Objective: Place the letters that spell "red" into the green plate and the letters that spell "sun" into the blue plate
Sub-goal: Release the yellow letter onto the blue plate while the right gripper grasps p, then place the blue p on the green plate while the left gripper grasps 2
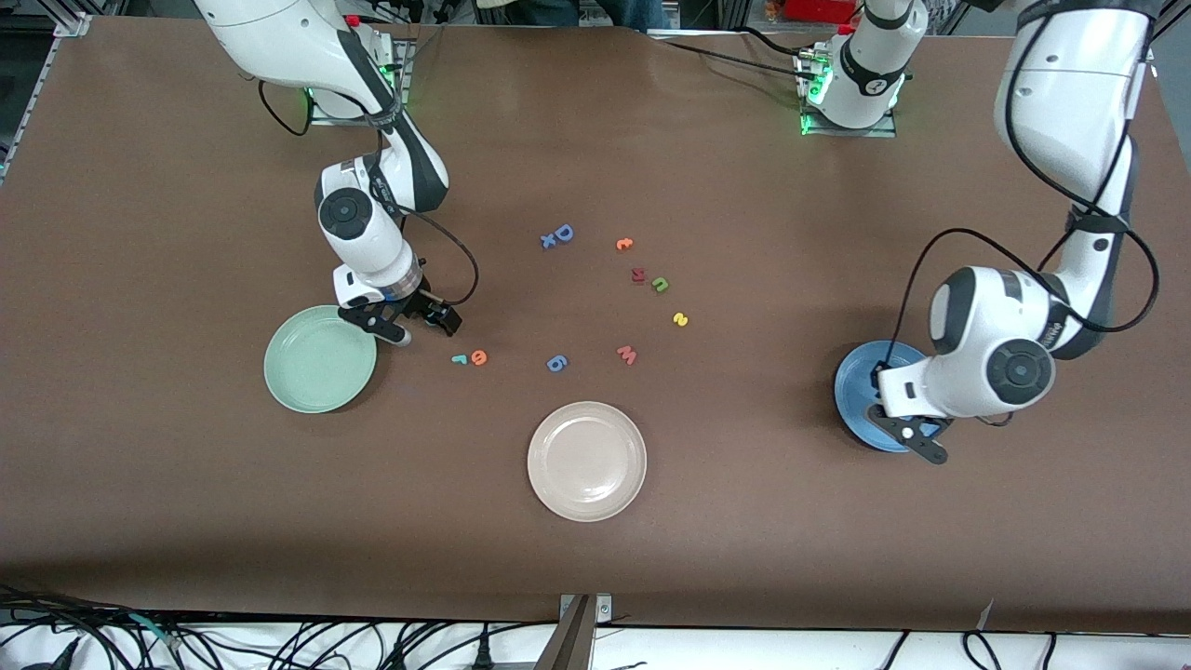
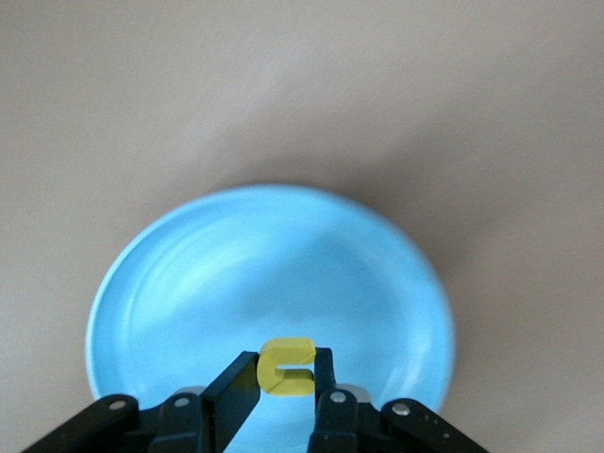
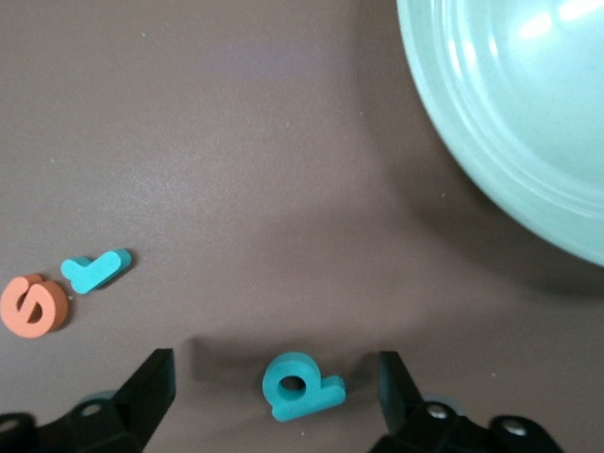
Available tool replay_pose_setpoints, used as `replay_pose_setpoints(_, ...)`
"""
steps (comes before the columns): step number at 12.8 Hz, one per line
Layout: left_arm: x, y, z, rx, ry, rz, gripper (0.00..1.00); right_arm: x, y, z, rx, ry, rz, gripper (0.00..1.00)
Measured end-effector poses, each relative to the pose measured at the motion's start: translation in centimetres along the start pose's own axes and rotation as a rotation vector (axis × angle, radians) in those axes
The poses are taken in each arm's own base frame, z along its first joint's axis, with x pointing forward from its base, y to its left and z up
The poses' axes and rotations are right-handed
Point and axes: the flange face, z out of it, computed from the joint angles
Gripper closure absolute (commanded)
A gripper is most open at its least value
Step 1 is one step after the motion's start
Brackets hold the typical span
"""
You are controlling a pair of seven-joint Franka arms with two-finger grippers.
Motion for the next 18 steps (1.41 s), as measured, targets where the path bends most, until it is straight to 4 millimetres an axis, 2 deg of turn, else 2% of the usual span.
replay_pose_setpoints(1, -0.2, -0.6, 0.7, 0.007, 0.004, 0.008, 0.03, -0.1, 0.0, 0.1, -0.002, -0.002, 0.000, 0.15)
replay_pose_setpoints(2, 0.1, -0.5, 1.1, 0.022, 0.003, 0.025, 0.00, -0.1, 0.0, 0.2, -0.003, -0.003, 0.001, 0.21)
replay_pose_setpoints(5, 0.9, 0.4, 0.9, 0.039, 0.003, 0.071, 0.00, -0.1, 0.1, 0.3, -0.009, -0.007, 0.003, 0.35)
replay_pose_setpoints(7, 1.5, 1.1, 0.5, 0.042, 0.009, 0.107, 0.00, -0.1, 0.2, 0.3, -0.013, -0.011, 0.006, 0.39)
replay_pose_setpoints(9, 2.7, 3.2, -0.4, 0.039, 0.018, 0.139, 0.00, -0.1, 0.2, 0.2, -0.016, -0.014, 0.020, 0.41)
replay_pose_setpoints(12, 5.1, 8.9, -1.8, -0.004, 0.012, 0.091, 0.00, -0.2, 0.2, 0.1, -0.027, -0.026, 0.029, 0.45)
replay_pose_setpoints(15, 7.8, 16.6, -2.9, -0.063, 0.011, -0.094, 0.00, -0.2, 0.2, 0.1, -0.029, -0.028, 0.031, 0.50)
replay_pose_setpoints(18, 9.6, 23.6, -3.4, -0.082, 0.002, -0.230, 0.00, -0.2, 0.2, -0.1, -0.029, -0.029, 0.032, 0.57)
